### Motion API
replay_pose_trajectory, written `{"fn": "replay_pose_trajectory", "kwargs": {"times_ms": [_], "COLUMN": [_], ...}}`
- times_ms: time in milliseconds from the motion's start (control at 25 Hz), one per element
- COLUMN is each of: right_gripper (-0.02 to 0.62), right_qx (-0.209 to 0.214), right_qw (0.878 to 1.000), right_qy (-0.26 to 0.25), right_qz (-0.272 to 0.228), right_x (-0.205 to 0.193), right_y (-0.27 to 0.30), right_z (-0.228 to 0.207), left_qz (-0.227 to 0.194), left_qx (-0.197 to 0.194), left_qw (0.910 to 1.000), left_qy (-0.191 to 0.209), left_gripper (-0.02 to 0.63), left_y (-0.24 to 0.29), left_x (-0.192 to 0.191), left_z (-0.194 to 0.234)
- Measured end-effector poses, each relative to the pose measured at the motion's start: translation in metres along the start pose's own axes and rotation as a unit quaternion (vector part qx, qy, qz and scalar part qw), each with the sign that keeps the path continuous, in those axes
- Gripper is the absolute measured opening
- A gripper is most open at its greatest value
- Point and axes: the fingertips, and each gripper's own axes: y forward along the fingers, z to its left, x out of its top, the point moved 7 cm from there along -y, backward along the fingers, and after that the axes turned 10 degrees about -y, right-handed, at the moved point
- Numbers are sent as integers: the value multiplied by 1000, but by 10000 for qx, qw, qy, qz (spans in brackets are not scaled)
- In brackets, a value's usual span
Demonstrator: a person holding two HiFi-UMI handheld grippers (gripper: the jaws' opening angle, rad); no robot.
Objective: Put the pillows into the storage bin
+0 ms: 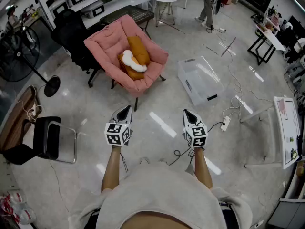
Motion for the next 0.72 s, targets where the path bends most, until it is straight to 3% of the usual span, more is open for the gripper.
{"fn": "replay_pose_trajectory", "kwargs": {"times_ms": [360, 520, 600, 720], "right_gripper": [-2, 2, 391, 399], "right_qx": [51, 350, 679, 694], "right_qw": [10000, 9990, 9965, 9959], "right_qy": [29, 239, 399, 445], "right_qz": [73, -119, -271, -385], "right_x": [-13, -17, -19, -24], "right_y": [-9, -11, -10, -16], "right_z": [-7, -6, -4, -8], "left_qz": [36, 76, 108, 166], "left_qx": [49, 56, 52, 42], "left_qw": [10000, 10000, 9999, 9999], "left_qy": [-1, -14, -14, -6], "left_gripper": [12, 12, 12, 12], "left_y": [2, 2, 4, 7], "left_x": [-10, -14, -18, -24], "left_z": [-14, -23, -30, -42]}}
